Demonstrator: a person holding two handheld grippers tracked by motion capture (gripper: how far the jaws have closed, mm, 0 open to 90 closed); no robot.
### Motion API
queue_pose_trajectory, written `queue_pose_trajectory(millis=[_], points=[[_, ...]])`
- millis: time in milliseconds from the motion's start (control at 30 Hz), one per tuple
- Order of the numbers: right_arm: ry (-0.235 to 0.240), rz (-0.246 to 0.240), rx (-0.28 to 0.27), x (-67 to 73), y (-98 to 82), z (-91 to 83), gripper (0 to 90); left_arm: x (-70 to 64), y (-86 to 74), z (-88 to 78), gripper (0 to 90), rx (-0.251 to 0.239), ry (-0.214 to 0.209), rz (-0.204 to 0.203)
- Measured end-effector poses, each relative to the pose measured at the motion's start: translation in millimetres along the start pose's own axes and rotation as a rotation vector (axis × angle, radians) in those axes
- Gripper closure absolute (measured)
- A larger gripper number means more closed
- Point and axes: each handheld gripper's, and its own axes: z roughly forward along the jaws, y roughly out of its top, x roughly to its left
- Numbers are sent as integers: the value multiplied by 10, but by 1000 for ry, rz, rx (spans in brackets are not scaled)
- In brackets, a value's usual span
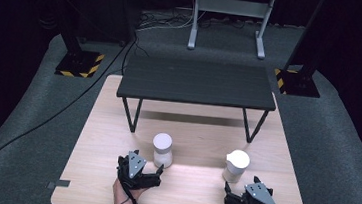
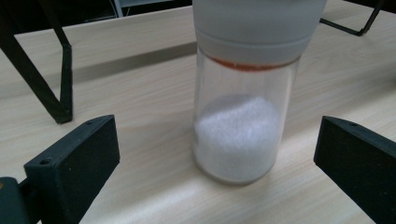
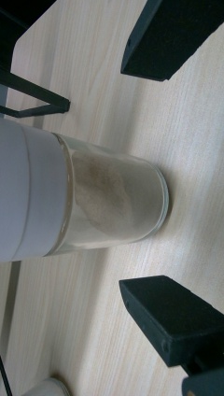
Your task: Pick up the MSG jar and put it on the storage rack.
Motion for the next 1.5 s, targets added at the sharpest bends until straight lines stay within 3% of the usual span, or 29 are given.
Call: queue_pose_trajectory(millis=[367, 733, 1100, 1233, 1367, 1500], points=[[-6, -20, 6, 26, 11, 5, 0, 90, 54, 131, 1, -57, -50, -18], [0, -20, 9, 18, 17, 9, 0, 117, 165, 221, 1, -111, -80, 20], [7, -28, 14, 14, 25, 14, 0, 149, 202, 331, 1, -124, -112, 43], [7, -28, 17, 12, 30, 16, 0, 119, 230, 346, 3, -117, -105, 54], [11, -24, 17, 4, 32, 17, 0, 149, 158, 328, 176, -154, -119, 59], [14, -26, 19, -2, 36, 21, 0, 187, 146, 336, 247, -157, -136, 65]])
